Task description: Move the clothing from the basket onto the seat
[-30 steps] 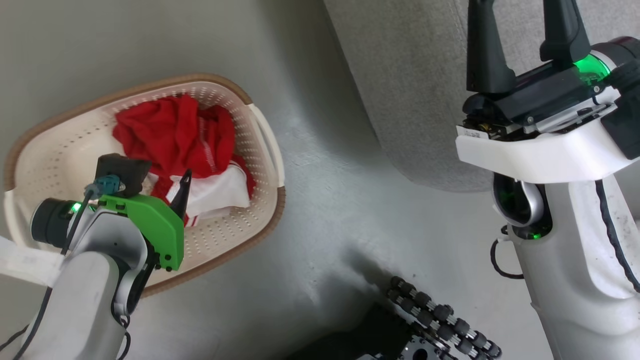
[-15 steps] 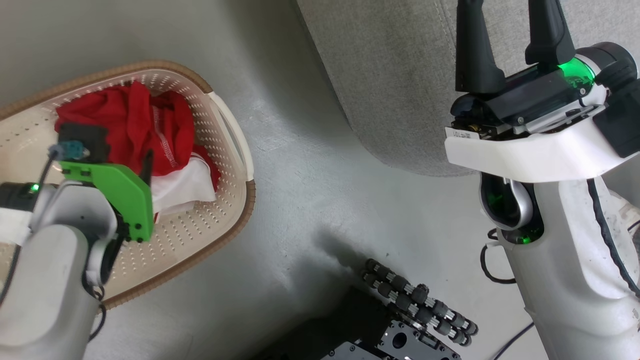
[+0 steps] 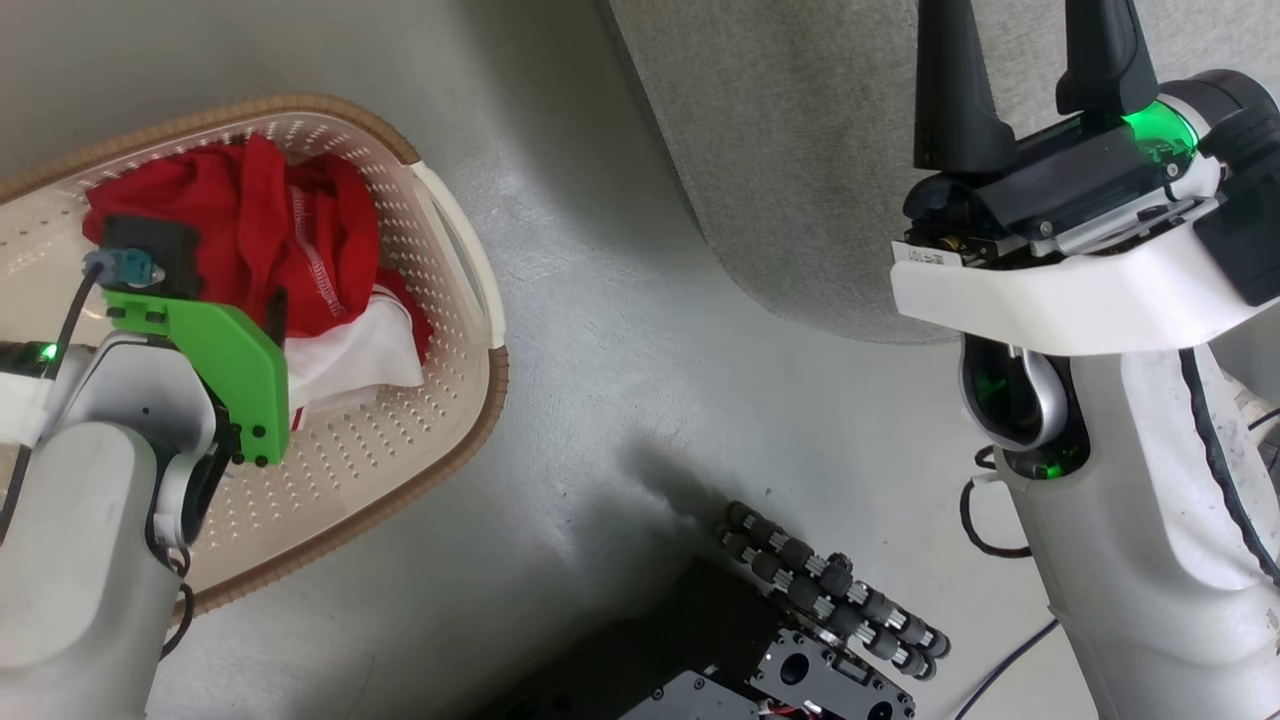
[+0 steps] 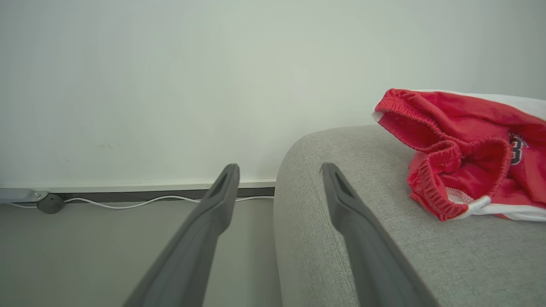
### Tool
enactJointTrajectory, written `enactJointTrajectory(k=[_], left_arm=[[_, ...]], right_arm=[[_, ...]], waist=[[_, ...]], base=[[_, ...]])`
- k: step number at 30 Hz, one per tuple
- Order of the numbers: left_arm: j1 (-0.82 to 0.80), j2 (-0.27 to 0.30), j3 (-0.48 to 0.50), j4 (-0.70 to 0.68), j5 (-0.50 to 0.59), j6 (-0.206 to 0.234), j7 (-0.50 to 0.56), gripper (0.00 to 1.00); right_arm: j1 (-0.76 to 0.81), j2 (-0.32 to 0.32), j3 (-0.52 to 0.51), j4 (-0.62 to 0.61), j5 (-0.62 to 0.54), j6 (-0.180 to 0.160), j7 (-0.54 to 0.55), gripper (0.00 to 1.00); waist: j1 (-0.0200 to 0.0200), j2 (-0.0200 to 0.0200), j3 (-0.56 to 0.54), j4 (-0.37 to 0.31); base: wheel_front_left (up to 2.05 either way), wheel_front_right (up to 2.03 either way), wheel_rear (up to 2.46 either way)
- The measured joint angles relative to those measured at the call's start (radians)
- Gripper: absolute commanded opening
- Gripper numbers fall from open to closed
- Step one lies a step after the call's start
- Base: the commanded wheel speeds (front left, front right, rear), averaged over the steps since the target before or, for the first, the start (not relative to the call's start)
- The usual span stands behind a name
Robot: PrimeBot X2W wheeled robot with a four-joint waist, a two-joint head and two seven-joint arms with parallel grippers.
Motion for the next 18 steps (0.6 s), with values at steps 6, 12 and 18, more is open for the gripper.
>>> enactJointTrajectory(k=[6, 12, 18], left_arm=[[-0.011, -0.007, -0.010, 0.014, -0.002, -0.009, 0.004, 1.00], [-0.012, -0.016, -0.014, 0.028, -0.003, -0.021, -0.004, 0.65], [-0.014, -0.027, -0.014, 0.029, -0.020, -0.052, -0.048, 0.00]], right_arm=[[0.000, 0.000, -0.001, 0.002, -0.001, 0.000, 0.000, 1.00], [-0.001, 0.001, 0.000, 0.005, -0.001, -0.009, 0.000, 1.00], [-0.020, 0.001, 0.003, 0.012, -0.001, -0.009, 0.000, 1.00]], waist=[[0.0000, 0.0000, 0.017, 0.004], [0.0000, 0.0000, 0.023, 0.003], [0.0000, 0.0000, 0.024, 0.002]], base=[[0.00, 0.00, 0.00], [0.00, 0.00, 0.00], [0.00, 0.00, 0.00]])
